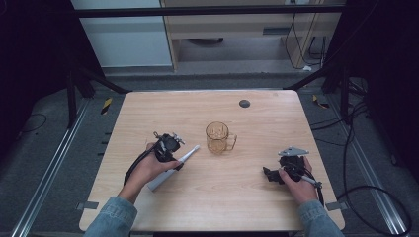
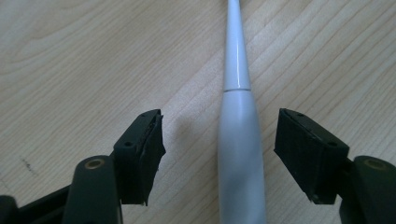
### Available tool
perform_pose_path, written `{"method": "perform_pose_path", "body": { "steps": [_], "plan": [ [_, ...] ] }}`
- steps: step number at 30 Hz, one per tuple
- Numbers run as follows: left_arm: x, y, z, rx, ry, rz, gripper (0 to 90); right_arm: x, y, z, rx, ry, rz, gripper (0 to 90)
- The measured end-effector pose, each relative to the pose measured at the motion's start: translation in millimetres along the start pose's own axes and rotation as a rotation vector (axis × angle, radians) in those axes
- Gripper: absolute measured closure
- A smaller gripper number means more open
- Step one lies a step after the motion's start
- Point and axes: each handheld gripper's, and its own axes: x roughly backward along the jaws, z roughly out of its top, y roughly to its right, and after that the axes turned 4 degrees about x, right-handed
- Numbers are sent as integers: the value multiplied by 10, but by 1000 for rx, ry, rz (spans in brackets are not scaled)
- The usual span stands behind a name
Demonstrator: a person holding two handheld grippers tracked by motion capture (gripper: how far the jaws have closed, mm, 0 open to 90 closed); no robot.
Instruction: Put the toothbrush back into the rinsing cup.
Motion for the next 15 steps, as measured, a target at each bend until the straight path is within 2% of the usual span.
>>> {"method": "perform_pose_path", "body": {
  "steps": [8, 15],
  "plan": [
    [-84, 22, -16, -4, -24, -16, 406, 0, 1, 0, 1, 0, 0, 4],
    [-88, 27, 5, -6, -31, -34, 481, 0, 1, 0, 1, 0, 0, 4]
  ]
}}
